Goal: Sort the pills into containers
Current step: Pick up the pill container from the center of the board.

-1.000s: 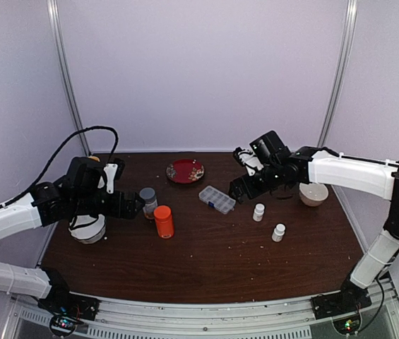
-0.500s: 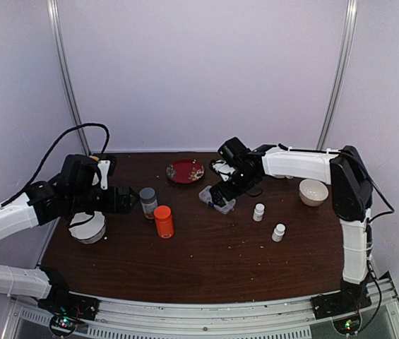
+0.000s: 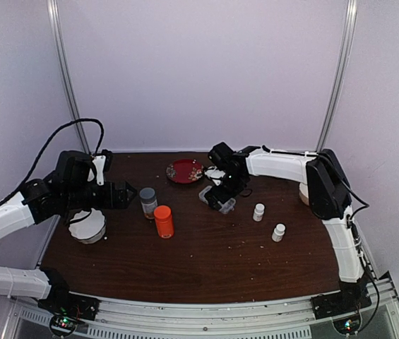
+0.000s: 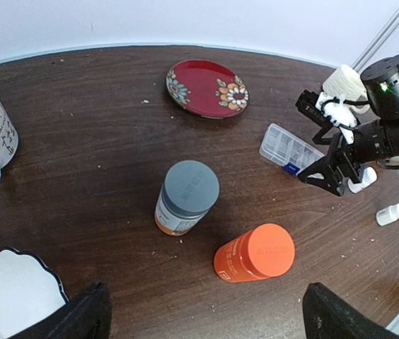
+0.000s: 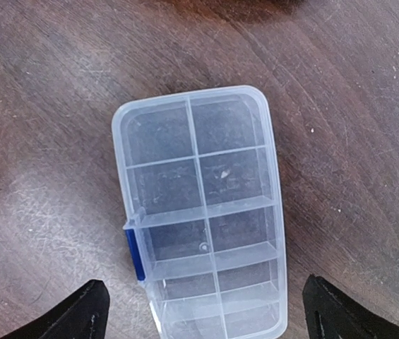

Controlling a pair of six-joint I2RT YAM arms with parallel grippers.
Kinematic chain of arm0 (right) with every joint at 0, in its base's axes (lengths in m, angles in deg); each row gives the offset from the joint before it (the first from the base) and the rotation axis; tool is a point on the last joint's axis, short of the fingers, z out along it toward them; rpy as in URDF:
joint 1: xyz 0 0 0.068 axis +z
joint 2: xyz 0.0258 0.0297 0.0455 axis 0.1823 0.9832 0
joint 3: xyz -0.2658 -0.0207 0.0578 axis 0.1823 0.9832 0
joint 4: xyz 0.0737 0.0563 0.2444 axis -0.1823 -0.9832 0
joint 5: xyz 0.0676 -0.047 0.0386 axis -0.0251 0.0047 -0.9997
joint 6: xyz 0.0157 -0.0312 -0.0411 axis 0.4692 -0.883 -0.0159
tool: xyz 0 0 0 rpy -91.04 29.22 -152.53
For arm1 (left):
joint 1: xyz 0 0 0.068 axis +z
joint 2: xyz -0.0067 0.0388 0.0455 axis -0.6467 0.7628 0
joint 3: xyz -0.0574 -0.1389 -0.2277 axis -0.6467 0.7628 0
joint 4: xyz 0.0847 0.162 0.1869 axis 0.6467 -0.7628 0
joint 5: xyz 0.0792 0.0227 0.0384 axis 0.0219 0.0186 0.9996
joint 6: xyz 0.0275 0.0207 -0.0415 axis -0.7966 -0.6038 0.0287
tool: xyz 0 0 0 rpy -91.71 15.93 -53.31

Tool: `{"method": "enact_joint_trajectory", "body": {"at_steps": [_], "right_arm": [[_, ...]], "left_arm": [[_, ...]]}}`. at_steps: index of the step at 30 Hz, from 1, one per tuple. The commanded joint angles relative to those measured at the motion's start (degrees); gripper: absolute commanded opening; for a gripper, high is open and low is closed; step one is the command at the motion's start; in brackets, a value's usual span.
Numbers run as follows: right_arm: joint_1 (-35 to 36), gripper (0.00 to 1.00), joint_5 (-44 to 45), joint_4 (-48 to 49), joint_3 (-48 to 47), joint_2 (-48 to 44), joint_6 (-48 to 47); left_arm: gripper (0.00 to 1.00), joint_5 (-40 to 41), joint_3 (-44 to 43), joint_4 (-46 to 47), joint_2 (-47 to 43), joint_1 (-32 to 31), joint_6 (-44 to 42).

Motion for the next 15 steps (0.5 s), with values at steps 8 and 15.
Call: {"method": "enact_joint_trajectory", "body": {"at_steps": [8,15], "right_arm": [[0.38,0.84,2.54,-7.44,-7.33,4.74,-1.65],[0.46,0.83,3.26,-9.07,-7.2,5.58,-1.18]], "left_arm": [[0.98,-2.74,-3.15,0.75,1.57,0.43,-0.94],[0.97,-3.71,-3.38,0.09,3.88,0.43,-3.04]]}}
